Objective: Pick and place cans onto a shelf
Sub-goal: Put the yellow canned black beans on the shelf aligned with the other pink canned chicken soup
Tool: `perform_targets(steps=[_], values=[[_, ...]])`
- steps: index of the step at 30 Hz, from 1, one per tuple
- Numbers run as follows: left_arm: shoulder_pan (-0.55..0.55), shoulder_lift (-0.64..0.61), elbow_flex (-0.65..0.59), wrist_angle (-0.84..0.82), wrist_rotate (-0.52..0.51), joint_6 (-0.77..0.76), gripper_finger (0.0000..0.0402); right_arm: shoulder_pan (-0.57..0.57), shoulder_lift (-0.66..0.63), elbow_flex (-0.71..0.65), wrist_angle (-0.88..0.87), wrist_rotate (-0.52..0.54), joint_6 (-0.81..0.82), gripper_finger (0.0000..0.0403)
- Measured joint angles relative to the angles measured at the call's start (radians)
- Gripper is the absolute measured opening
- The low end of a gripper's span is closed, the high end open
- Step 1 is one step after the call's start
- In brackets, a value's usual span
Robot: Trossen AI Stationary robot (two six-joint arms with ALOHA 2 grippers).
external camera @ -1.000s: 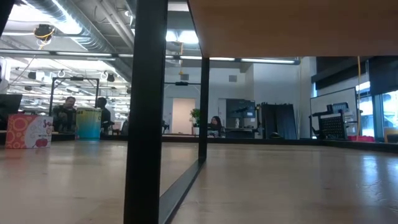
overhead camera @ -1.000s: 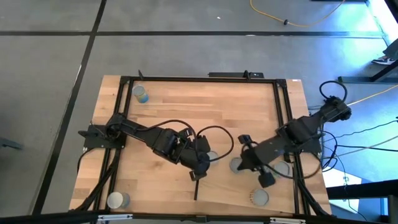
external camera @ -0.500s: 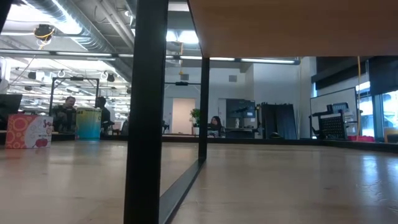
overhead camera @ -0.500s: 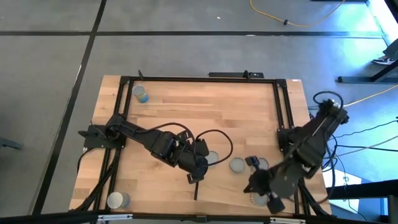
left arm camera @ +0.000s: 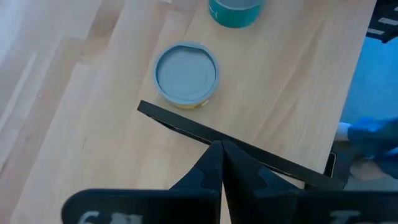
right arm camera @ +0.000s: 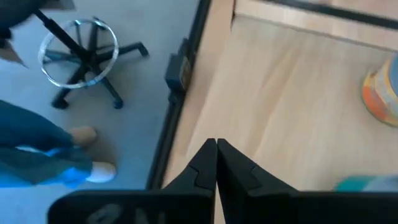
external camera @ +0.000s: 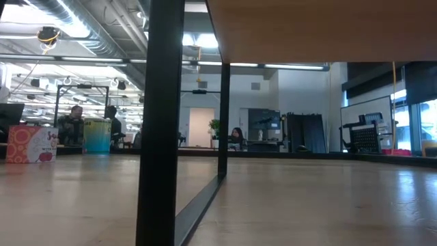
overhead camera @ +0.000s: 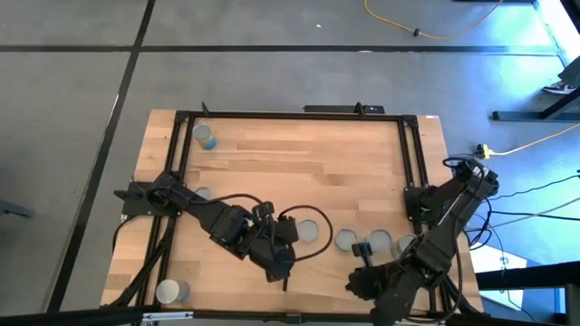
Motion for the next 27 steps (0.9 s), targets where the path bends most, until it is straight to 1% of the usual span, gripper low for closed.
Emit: perform_targets(steps=[5, 7, 9, 11, 14, 21, 27], values=[[-0.019, 0.0, 0.0, 0.015, -0.033, -0.008, 0.0, 0.0, 0.002, 0.0, -0.088, -0.003, 0.025, 0.001], [-0.021, 0.0, 0.0, 0.02, -0.033, -0.008, 0.0, 0.0, 0.002, 0.0, -0.121, -0.032, 0.036, 0.001], [-0.021, 0.0, 0.0, 0.022, -0.033, -0.009, 0.0, 0.0, 0.001, 0.0, -0.133, -0.087, 0.039, 0.001], [-0.019, 0.0, 0.0, 0.022, -0.038, -0.009, 0.0, 0.001, 0.001, 0.0, -0.133, -0.119, 0.033, 0.001], [-0.019, 0.0, 0.0, 0.022, -0.053, -0.008, 0.0, 0.001, 0.001, 0.0, -0.153, -0.127, 0.03, 0.001], [-0.019, 0.0, 0.0, 0.022, -0.053, -0.007, 0.0, 0.002, 0.001, 0.0, -0.23, -0.165, 0.053, 0.001], [-0.019, 0.0, 0.0, 0.022, -0.053, -0.007, 0.0, 0.023, 0.001, 0.0, -0.238, -0.205, 0.058, 0.001]])
